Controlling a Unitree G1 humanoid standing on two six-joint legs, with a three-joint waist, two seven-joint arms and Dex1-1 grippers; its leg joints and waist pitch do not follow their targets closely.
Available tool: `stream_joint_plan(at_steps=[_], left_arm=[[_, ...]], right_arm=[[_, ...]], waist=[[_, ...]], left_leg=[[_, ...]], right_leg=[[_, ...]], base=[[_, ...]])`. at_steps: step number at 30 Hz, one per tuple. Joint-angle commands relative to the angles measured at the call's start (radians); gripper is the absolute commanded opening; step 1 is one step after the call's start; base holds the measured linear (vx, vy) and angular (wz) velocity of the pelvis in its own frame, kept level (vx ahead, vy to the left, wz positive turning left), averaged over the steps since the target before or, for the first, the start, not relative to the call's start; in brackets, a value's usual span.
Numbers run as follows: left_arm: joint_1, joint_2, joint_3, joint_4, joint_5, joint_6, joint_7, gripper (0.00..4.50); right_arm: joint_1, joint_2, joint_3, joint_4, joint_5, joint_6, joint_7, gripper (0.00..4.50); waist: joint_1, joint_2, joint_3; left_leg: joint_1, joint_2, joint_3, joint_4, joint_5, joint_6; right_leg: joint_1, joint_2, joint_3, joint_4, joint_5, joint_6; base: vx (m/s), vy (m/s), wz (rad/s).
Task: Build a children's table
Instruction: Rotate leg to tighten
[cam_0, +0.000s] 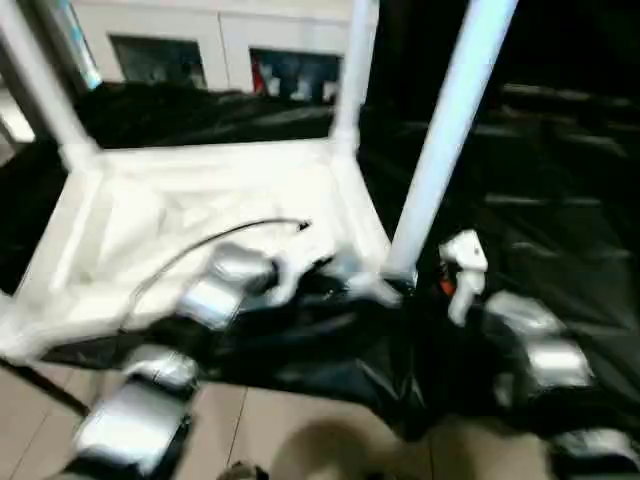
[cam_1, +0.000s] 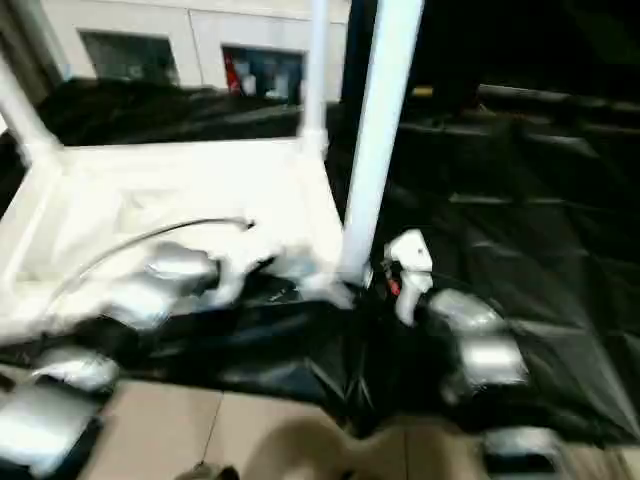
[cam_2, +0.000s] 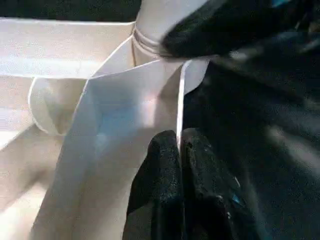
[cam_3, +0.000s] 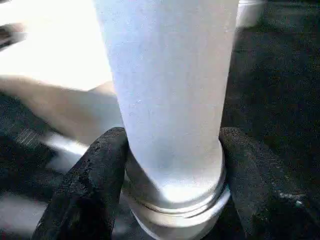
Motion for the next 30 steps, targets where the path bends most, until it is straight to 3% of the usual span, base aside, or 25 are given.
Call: stream_joint_plan(at_steps=[1,2,3,4,7,8,9,11,13,15,16,17,18,19,20,23,25,27,30], left_arm=[[-0.002,-0.067,-0.033,0.011,-0.012,0.0,0.031,0.0],[-0.003,-0.081,-0.047,0.014,-0.002,-0.008,0.03,0.0],[-0.003,-0.091,-0.069,0.017,0.013,-0.023,0.013,0.0],[-0.005,-0.092,-0.075,0.022,0.019,-0.032,0.006,0.0],[-0.008,-0.082,-0.076,0.034,0.028,-0.05,-0.011,0.0],[-0.009,-0.073,-0.076,0.038,0.03,-0.059,-0.02,0.0],[-0.011,-0.059,-0.076,0.048,0.035,-0.073,-0.033,0.0],[-0.012,-0.048,-0.077,0.053,0.038,-0.082,-0.044,0.0],[-0.008,-0.017,-0.079,0.049,0.038,-0.099,-0.084,0.0],[0.002,0.043,-0.077,0.038,0.032,-0.144,-0.19,0.0],[0.005,0.058,-0.077,0.033,0.027,-0.156,-0.221,0.0],[0.008,0.076,-0.078,0.024,0.021,-0.156,-0.256,0.0],[0.01,0.088,-0.078,0.018,0.017,-0.16,-0.28,0.0],[0.011,0.096,-0.078,0.014,0.014,-0.162,-0.293,0.0],[0.013,0.111,-0.077,0.007,0.009,-0.163,-0.323,0.0],[0.018,0.148,-0.077,-0.012,-0.01,-0.179,-0.398,0.0],[0.02,0.164,-0.074,-0.018,-0.019,-0.192,-0.434,0.0],[0.021,0.185,-0.071,-0.022,-0.024,-0.197,-0.468,0.0],[0.021,0.202,-0.068,-0.023,-0.029,-0.195,-0.496,0.0]], right_arm=[[0.02,0.046,0.065,0.049,-0.043,0.038,-0.03,2.61],[0.018,0.07,0.069,0.041,-0.046,0.037,-0.043,2.61],[0.018,0.096,0.085,0.021,-0.052,0.019,-0.031,2.61],[0.018,0.1,0.092,0.016,-0.056,0.006,-0.021,3.17],[0.019,0.092,0.094,0.002,-0.051,-0.016,0.006,3.33],[0.019,0.083,0.089,-0.003,-0.043,-0.018,0.023,3.33],[0.017,0.068,0.083,-0.01,-0.03,-0.024,0.047,3.53],[0.015,0.056,0.079,-0.015,-0.021,-0.028,0.064,3.73],[0.016,0.015,0.076,-0.039,0.005,-0.022,0.134,3.75],[0.017,-0.075,0.077,-0.079,0.027,-0.024,0.288,3.75],[0.016,-0.094,0.077,-0.086,0.032,-0.021,0.321,3.75],[0.014,-0.119,0.079,-0.095,0.039,-0.014,0.362,3.75],[0.012,-0.134,0.08,-0.099,0.041,-0.013,0.389,3.75],[0.011,-0.143,0.081,-0.101,0.042,-0.013,0.405,3.75],[0.008,-0.161,0.083,-0.105,0.048,-0.006,0.441,3.75],[-0.002,-0.198,0.095,-0.109,0.057,0.003,0.516,3.75],[-0.009,-0.215,0.106,-0.105,0.054,-0.012,0.545,3.75],[-0.019,-0.23,0.119,-0.094,0.043,-0.031,0.577,3.75],[-0.027,-0.239,0.13,-0.086,0.034,-0.037,0.609,3.75]], waist=[[-0.018,-0.006,-0.034],[-0.023,0.0,-0.032],[-0.026,0.014,-0.028],[-0.031,0.015,-0.03],[-0.035,0.015,-0.023],[-0.041,0.015,-0.019],[-0.042,0.014,-0.016],[-0.042,0.016,-0.017],[-0.04,0.015,-0.017],[-0.036,0.008,-0.019],[-0.029,0.005,-0.022],[-0.021,0.003,-0.031],[-0.017,0.002,-0.033],[-0.015,0.002,-0.036],[-0.011,0.0,-0.041],[0.007,-0.01,-0.044],[0.025,-0.009,-0.049],[0.031,-0.007,-0.065],[0.033,-0.007,-0.068]], left_leg=[[0.039,0.045,-0.059,-0.091,-0.599,-0.053],[0.037,0.044,-0.068,-0.098,-0.637,-0.049],[0.049,0.045,-0.074,-0.105,-0.698,-0.052],[0.051,0.046,-0.079,-0.109,-0.732,-0.054],[0.066,0.047,-0.075,-0.115,-0.774,-0.054],[0.062,0.047,-0.077,-0.116,-0.785,-0.052],[0.06,0.047,-0.077,-0.119,-0.792,-0.051],[0.053,0.049,-0.078,-0.12,-0.789,-0.052],[0.055,0.047,-0.078,-0.116,-0.776,-0.054],[0.05,0.041,-0.078,-0.099,-0.685,-0.033],[0.03,0.044,-0.08,-0.103,-0.62,-0.018],[0.013,0.051,-0.078,-0.107,-0.534,-0.006],[0.009,0.053,-0.074,-0.108,-0.497,0.004],[0.008,0.055,-0.069,-0.106,-0.461,0.013],[0.005,0.054,-0.053,-0.101,-0.374,0.039],[0.004,0.051,-0.032,-0.085,-0.303,0.079],[0.014,0.056,-0.018,-0.074,-0.25,0.102],[0.0,0.054,-0.017,-0.058,-0.103,0.149],[-0.005,0.048,-0.013,-0.044,-0.031,0.202]], right_leg=[[0.003,-0.051,-0.001,-0.104,-0.698,-0.068],[0.01,-0.05,-0.01,-0.111,-0.684,-0.059],[0.008,-0.046,-0.024,-0.121,-0.662,-0.059],[0.016,-0.045,-0.034,-0.124,-0.622,-0.061],[0.012,-0.045,-0.047,-0.136,-0.591,-0.07],[0.021,-0.052,-0.064,-0.138,-0.608,-0.059],[0.023,-0.052,-0.069,-0.141,-0.624,-0.052],[0.031,-0.063,-0.073,-0.134,-0.65,-0.039],[0.026,-0.072,-0.071,-0.138,-0.668,-0.038],[0.024,-0.093,-0.06,-0.15,-0.714,-0.037],[0.037,-0.099,-0.044,-0.136,-0.688,-0.049],[0.043,-0.103,-0.027,-0.12,-0.601,-0.086],[0.04,-0.099,-0.021,-0.112,-0.547,-0.111],[0.036,-0.096,-0.015,-0.104,-0.486,-0.139],[0.033,-0.083,-0.008,-0.08,-0.315,-0.222],[0.028,-0.078,0.004,-0.062,-0.261,-0.255],[0.016,-0.072,0.013,-0.049,-0.227,-0.276],[0.03,-0.065,0.01,-0.01,-0.027,-0.314],[0.029,-0.062,0.009,0.008,0.11,-0.343]], base=[[-0.041,0.062,-0.17],[-0.041,0.062,-0.17],[-0.036,0.051,-0.11],[0.0,0.0,0.0],[0.0,0.0,0.0],[0.0,0.0,0.0],[0.0,0.0,0.0],[0.0,0.0,0.0],[0.0,0.0,0.0],[0.0,0.0,0.0],[0.0,0.0,0.0],[0.0,0.0,0.0],[0.0,0.0,0.0],[0.0,0.0,0.0],[0.0,0.0,0.0],[0.035,-0.025,0.05],[0.076,-0.034,0.11],[0.082,-0.03,0.06],[0.042,-0.014,-0.03]])
